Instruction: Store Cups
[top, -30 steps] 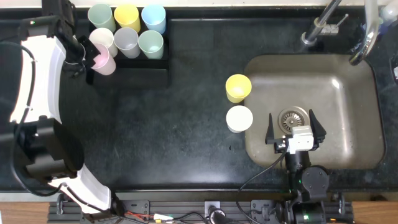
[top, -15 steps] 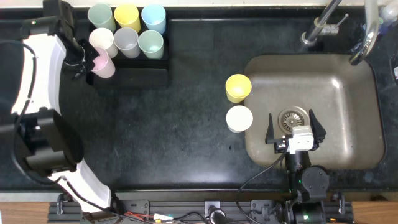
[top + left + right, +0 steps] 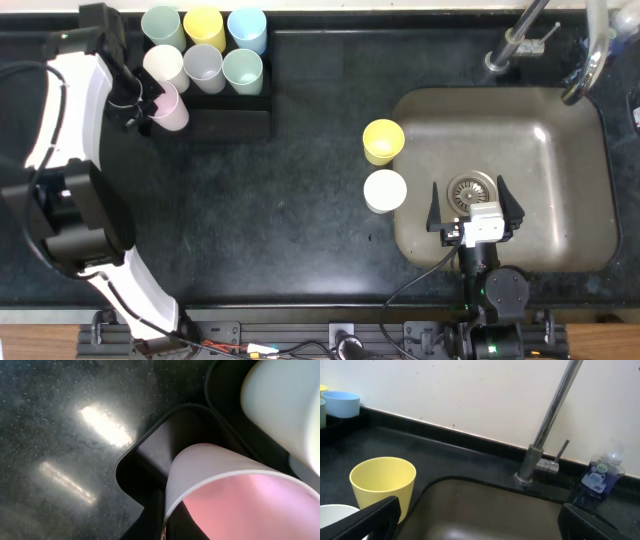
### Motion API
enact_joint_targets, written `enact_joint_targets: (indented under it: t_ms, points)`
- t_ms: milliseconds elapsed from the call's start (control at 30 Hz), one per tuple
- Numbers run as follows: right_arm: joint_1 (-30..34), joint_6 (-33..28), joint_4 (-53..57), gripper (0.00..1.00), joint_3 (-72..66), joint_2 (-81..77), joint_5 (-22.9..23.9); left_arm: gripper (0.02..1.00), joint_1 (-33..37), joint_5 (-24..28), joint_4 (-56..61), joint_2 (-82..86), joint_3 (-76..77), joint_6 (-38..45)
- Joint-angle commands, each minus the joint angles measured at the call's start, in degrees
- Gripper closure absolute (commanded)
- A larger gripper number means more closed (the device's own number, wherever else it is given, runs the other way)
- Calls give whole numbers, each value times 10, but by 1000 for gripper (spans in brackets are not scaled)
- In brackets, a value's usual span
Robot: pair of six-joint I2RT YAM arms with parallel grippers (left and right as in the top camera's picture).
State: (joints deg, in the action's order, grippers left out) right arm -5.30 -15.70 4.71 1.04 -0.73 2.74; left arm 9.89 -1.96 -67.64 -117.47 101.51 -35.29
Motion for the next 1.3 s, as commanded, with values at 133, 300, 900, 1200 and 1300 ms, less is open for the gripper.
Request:
enact_joint_targets:
  t_ms: [133,300,900,1200,1300]
  points:
    - [-3,-2,-3,3,-8,5,-4,982,6,-22,1,-18,-3,-10]
    - [-3,-2,-3,3,-8,5,-4,351,6,-32,1,-18,-3,-10]
    - [-3,-2,-3,5,-8,5,-4,18,-85,16,-9,196,-2,-8]
    - [-3,-2,-3,1,-8,5,-4,18,-421,-80,115,157,-2,-32]
    - [-3,-2,-3,3,-8,5,-4,18,-479,-61,140,125,-2,-52]
